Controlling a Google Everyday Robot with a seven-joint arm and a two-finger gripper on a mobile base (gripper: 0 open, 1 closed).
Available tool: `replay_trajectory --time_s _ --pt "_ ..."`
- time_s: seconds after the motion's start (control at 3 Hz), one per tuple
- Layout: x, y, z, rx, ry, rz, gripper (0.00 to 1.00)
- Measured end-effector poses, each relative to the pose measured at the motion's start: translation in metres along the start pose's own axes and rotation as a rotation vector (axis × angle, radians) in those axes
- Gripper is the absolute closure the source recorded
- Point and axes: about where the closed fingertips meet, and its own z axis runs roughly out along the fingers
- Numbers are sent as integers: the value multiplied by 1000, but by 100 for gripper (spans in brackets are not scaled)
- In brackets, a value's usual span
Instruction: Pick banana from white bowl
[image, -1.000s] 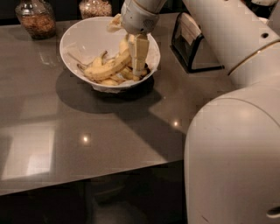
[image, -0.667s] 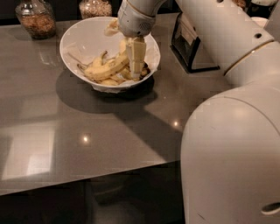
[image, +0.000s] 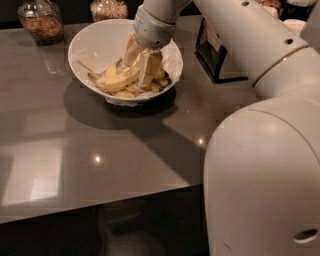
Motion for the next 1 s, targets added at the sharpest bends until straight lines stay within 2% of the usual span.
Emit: replay_trajectory --time_s 0.67,1.0 --pt "2 6 -2 -2 -3 -8 89" --pt "2 10 -15 18 -11 -10 100"
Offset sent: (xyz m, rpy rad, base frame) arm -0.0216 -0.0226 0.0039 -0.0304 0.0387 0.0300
